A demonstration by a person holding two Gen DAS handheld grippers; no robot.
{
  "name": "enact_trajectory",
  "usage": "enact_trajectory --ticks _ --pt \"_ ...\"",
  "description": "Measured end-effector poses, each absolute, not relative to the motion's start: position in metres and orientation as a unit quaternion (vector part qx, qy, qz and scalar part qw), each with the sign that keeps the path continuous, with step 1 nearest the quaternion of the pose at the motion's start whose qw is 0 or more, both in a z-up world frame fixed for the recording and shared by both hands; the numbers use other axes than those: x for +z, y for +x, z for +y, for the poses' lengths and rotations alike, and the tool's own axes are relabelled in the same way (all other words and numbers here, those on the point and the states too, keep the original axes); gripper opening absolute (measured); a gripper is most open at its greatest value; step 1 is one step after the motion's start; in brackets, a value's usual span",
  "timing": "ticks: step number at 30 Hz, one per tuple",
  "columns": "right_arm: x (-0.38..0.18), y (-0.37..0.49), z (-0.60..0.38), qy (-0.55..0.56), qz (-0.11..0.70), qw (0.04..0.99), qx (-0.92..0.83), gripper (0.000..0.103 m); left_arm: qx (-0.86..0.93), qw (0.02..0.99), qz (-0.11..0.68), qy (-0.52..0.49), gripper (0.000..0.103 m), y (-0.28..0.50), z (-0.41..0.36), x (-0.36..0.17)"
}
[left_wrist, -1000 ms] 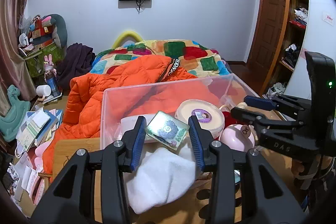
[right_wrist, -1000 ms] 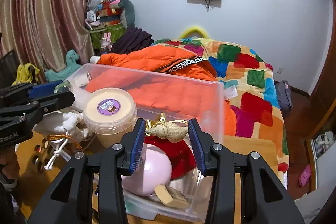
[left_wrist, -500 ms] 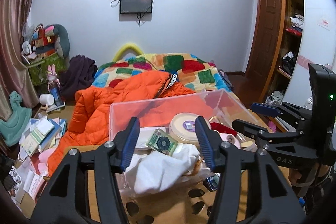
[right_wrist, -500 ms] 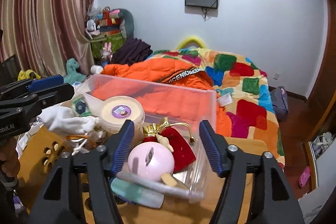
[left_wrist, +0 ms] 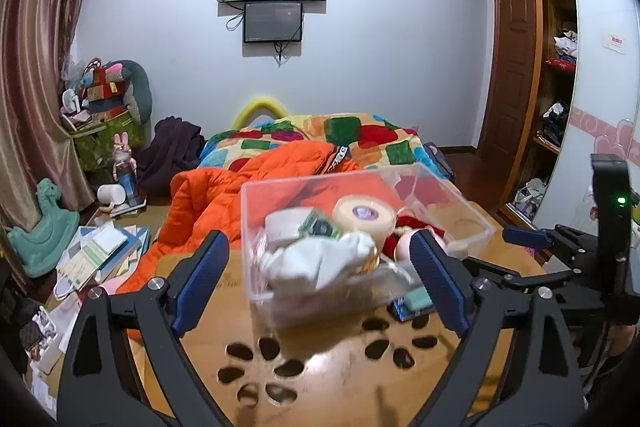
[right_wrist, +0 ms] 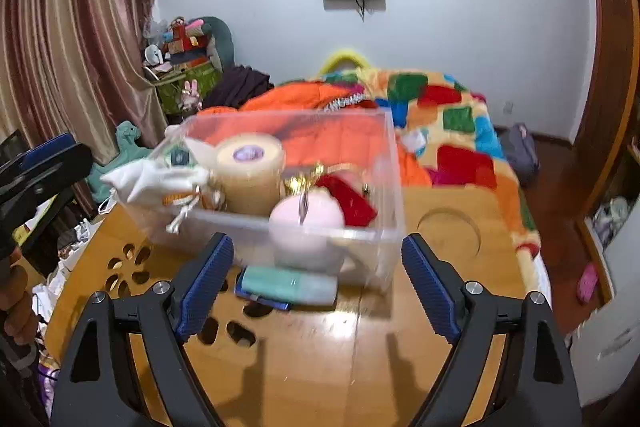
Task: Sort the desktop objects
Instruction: 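Grasp the blue Max card pack with left tool while right tool grasps the mint-green tube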
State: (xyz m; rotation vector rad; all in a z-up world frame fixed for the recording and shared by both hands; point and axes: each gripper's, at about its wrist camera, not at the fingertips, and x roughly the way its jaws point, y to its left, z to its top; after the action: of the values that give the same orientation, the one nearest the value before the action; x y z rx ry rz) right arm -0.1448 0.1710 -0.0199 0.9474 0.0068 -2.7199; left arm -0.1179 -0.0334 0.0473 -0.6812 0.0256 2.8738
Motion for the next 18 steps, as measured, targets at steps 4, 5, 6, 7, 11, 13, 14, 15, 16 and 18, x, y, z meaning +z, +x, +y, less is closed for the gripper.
enact_trajectory --ticks 4,5,6,7,11,13,14,15,16,18 --pt "-0.036 -0.14 0.168 0.35 -0.017 0.131 -0.928 0.087 0.967 0.089 0.008 -0.237 0.096 -0.104 -0.04 0.036" --pt "-0.042 -0.14 0.165 0.357 -0.021 0.132 -0.925 0.088 0.967 0.086 0.008 -0.238 0.096 -0.103 -0.041 0.034" --pt "-0.046 -0.141 0.162 0.362 -0.02 0.13 -0.923 0.088 0.967 0.084 0.009 -0.239 0.096 -0.101 -0.041 0.031" --pt "-0.05 -0.142 0.16 0.368 -0.017 0.128 -0.921 0.088 0.967 0.085 0.008 -0.242 0.096 -0.099 -0.043 0.028" --pt "-0.06 -0.151 0.145 0.384 0.003 0.123 -0.915 0.088 0.962 0.09 0.007 -0.258 0.096 -0.094 -0.043 0.012" --pt "-0.063 -0.156 0.141 0.389 0.011 0.119 -0.914 0.088 0.96 0.088 0.01 -0.265 0.096 -0.092 -0.043 0.004" --pt "-0.064 -0.159 0.14 0.39 0.012 0.119 -0.913 0.088 0.959 0.089 0.009 -0.268 0.096 -0.092 -0.043 0.002" --pt "-0.065 -0.161 0.138 0.392 0.012 0.121 -0.912 0.088 0.958 0.09 0.006 -0.272 0.096 -0.092 -0.044 -0.001" --pt "-0.066 -0.163 0.137 0.393 0.012 0.121 -0.911 0.088 0.956 0.093 0.002 -0.277 0.096 -0.093 -0.044 -0.004" --pt "-0.069 -0.165 0.135 0.395 0.018 0.116 -0.911 0.088 0.954 0.095 -0.004 -0.285 0.096 -0.094 -0.045 -0.009"
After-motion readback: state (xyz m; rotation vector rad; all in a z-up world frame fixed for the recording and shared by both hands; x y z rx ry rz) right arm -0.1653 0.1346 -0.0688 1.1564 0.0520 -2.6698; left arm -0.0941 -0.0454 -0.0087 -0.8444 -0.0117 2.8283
